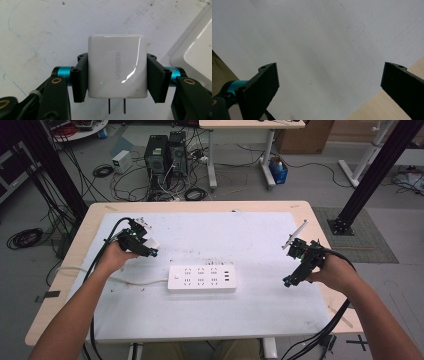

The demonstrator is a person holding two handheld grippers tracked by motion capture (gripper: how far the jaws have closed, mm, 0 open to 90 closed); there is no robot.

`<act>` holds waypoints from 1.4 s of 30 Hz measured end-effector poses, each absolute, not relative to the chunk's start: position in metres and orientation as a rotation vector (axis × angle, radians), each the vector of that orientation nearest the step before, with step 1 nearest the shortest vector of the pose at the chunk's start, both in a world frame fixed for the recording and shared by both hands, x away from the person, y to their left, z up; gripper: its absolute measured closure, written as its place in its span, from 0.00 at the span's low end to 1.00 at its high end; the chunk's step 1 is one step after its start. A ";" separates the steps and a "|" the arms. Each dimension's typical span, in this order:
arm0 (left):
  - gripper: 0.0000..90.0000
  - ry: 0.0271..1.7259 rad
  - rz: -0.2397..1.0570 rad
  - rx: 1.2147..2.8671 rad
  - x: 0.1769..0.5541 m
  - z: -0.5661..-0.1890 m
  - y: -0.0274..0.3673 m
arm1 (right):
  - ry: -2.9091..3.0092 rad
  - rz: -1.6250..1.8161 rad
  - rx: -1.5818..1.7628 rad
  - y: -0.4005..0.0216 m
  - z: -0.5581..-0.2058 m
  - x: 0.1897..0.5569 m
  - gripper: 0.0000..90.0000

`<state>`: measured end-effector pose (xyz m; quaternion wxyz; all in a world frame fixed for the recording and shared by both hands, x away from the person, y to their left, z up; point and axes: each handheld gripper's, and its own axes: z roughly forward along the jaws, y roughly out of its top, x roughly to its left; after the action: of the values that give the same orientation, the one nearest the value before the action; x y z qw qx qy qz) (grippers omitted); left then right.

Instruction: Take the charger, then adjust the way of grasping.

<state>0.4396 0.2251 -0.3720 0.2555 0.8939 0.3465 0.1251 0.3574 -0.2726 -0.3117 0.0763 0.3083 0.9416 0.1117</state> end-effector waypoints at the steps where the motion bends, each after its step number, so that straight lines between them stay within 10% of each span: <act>1: 0.47 0.939 0.346 2.431 0.436 -0.370 0.225 | 2.829 0.330 0.912 -0.273 -0.312 0.358 0.01; 42: 0.47 0.733 0.375 2.418 0.367 -0.302 0.204 | 2.780 0.458 0.993 -0.265 -0.310 0.340 0.01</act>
<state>0.3668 0.2042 -0.3023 0.2894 0.9061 0.2748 0.1406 0.3396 -0.2653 -0.3100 0.0770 0.3313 0.9279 0.1529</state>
